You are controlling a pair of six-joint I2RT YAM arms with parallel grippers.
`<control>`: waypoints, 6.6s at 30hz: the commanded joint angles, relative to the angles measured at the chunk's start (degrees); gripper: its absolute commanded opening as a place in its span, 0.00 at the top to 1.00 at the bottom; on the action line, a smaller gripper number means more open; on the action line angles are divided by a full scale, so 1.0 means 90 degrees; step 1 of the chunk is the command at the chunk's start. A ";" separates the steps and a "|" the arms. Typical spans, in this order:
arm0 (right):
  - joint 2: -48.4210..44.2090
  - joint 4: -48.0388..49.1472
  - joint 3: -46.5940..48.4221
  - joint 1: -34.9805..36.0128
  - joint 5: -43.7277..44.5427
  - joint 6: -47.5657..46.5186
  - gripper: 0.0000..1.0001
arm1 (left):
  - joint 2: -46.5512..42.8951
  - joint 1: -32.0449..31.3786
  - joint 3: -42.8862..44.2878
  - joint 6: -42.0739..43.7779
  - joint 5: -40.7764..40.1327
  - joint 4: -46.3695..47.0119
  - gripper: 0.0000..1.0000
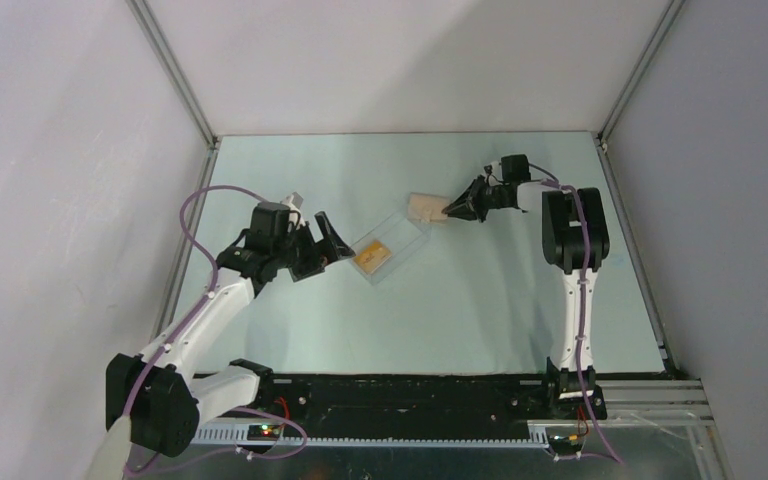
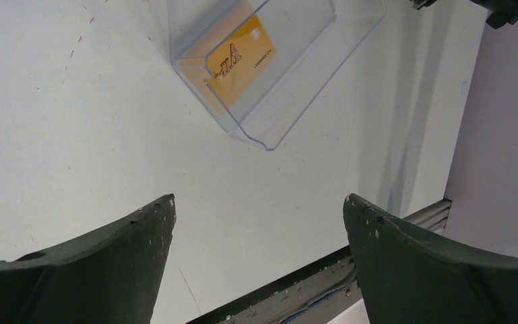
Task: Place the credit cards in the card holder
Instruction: Pick up the card holder from the center of the board, then open the card holder.
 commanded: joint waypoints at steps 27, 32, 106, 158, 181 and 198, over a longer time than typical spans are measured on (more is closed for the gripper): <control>-0.5667 -0.3607 -0.1034 0.0264 0.0237 -0.2039 1.00 | -0.0526 -0.0045 0.1458 0.1384 0.2320 0.0074 0.02; -0.6419 -0.4327 -0.1167 0.0835 -0.0243 -0.2392 1.00 | -0.0016 -0.0099 0.1802 0.1619 0.3569 0.0069 0.02; -0.4664 -0.3881 0.1005 0.4224 0.3821 -0.0865 0.13 | -0.0800 -0.4327 0.1970 0.1634 -0.4394 -0.0681 1.00; -0.6481 -0.2160 -0.1819 0.3312 0.1906 -0.0377 0.19 | -0.1065 -0.3656 0.0882 -0.0103 -0.2312 0.0819 1.00; -0.6030 -0.2939 -0.1291 0.3154 0.2227 -0.0808 1.00 | -0.1100 -0.3558 0.0705 -0.0163 -0.2468 0.0818 0.39; -0.7389 -0.5132 -0.1554 0.2421 0.1377 -0.2512 1.00 | 0.0196 -0.3304 0.1280 0.0055 -0.1071 0.0831 0.00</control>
